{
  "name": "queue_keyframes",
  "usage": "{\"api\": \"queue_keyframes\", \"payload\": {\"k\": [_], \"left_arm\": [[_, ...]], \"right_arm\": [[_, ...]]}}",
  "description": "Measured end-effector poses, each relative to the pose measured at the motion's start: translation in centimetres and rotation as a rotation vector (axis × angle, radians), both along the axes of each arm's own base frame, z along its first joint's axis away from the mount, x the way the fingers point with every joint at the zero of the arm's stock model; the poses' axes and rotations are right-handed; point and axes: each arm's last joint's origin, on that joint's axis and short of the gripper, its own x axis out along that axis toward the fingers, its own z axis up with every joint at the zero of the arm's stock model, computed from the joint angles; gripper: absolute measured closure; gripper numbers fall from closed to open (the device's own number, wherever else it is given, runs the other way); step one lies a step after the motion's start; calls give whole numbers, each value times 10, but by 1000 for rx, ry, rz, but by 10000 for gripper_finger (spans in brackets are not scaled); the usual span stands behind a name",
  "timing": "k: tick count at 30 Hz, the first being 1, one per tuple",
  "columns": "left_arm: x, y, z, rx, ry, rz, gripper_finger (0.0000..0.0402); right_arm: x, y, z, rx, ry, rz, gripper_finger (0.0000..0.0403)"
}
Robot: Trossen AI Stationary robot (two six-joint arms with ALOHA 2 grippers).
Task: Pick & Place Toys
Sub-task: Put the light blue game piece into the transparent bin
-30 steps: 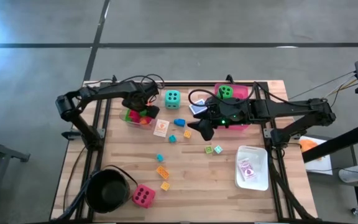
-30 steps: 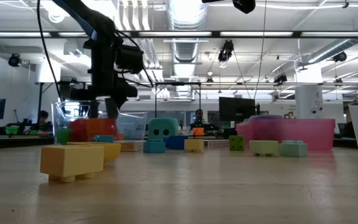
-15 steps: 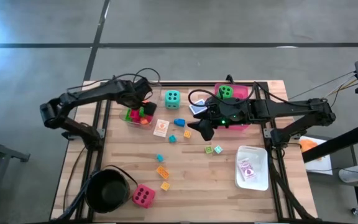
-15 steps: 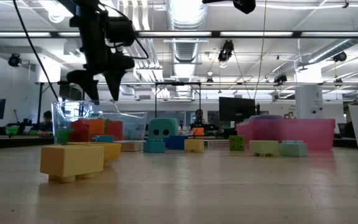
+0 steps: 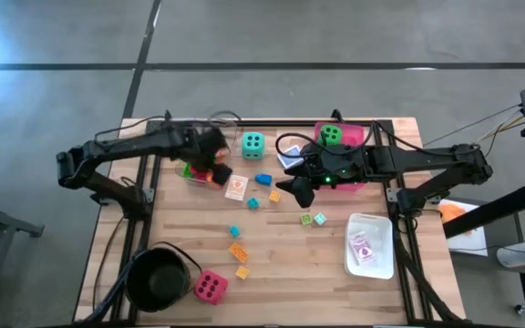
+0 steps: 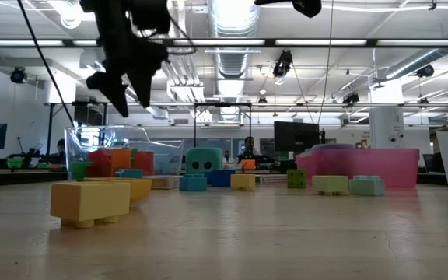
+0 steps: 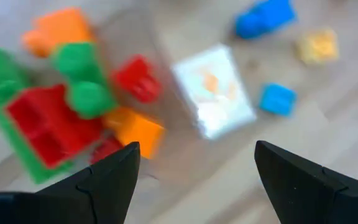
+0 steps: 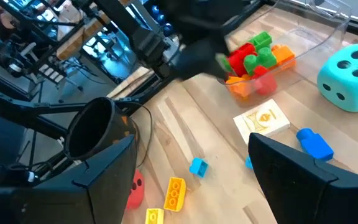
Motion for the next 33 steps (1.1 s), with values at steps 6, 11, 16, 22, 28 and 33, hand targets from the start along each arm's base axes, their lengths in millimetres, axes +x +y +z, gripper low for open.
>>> {"api": "queue_keyframes", "payload": {"k": [6, 11, 16, 22, 28, 33], "left_arm": [[13, -54, 6, -34, -32, -92, 80], [19, -94, 7, -65, -85, -137, 80], [22, -116, 7, -44, -137, -168, 80], [32, -128, -11, -42, -63, -203, 80], [47, -143, -44, -62, 56, -280, 80], [59, -147, -58, -66, 43, -330, 80]], "right_arm": [[-3, 0, -3, -5, 43, 3, 104], [-15, -1, -1, -8, 89, 5, 104], [-42, -3, 1, -34, 205, 12, 104], [-74, -5, 1, -22, 326, -9, 104], [-91, -2, 0, -6, 320, -6, 104], [-99, -2, -13, -12, 353, -1, 104]]}}
